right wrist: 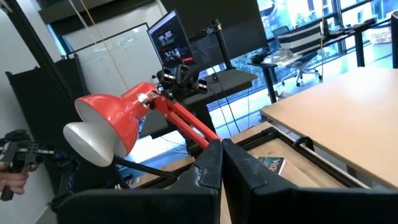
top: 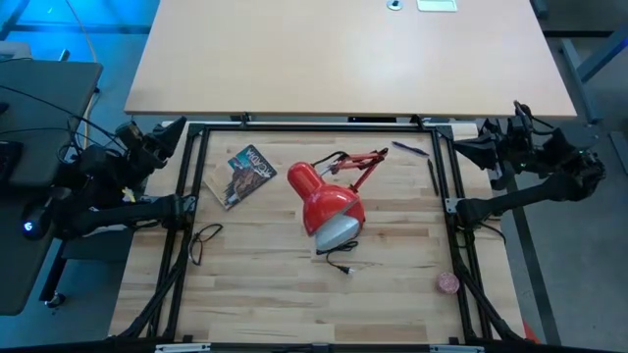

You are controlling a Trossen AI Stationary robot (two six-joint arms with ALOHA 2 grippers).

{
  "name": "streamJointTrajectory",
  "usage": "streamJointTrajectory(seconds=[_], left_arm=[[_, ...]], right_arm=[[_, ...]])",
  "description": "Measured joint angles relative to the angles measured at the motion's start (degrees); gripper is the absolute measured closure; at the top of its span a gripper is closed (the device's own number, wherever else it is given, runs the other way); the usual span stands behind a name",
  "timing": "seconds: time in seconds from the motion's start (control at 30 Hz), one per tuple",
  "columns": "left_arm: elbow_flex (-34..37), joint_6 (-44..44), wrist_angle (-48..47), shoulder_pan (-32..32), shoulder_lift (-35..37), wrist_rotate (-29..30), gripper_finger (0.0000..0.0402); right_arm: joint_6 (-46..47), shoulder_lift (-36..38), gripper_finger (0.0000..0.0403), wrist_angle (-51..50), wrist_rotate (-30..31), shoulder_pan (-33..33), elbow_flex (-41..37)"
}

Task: Screw lightbulb
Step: Insert the lightbulb into the red lamp

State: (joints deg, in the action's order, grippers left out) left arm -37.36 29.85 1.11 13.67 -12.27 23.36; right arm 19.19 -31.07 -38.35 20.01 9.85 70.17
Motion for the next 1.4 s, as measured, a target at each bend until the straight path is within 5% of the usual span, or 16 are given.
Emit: streamJointTrajectory(seconds=[0.4, 0.7, 0.83, 1.17, 1.4], left_arm=[[-0.02, 1.8, 7.08, 0.0, -7.06, -0.2, 0.0216], [-0.02, 8.28, 6.34, 0.0, -7.79, -10.02, 0.0215], [-0.02, 8.51, 6.29, 0.0, -8.14, -7.03, 0.0217], [-0.02, 8.1, 6.05, 0.02, -11.68, -0.09, 0.0217], [-0.02, 10.01, 6.06, -1.26, -16.28, -1.01, 0.0218]], right_arm=[[-0.16, -1.31, 0.0403, 3.14, 0.48, 0.02, -0.02], [2.82, -4.05, 0.0396, 4.07, -2.43, 0.0, -0.02], [1.98, -8.2, 0.0359, 4.0, -4.19, 0.02, -0.07], [-5.66, -16.2, 0.0187, 6.26, -4.02, -0.2, -0.07], [-10.59, -19.54, 0.0163, 6.58, -10.3, -5.84, 2.15]])
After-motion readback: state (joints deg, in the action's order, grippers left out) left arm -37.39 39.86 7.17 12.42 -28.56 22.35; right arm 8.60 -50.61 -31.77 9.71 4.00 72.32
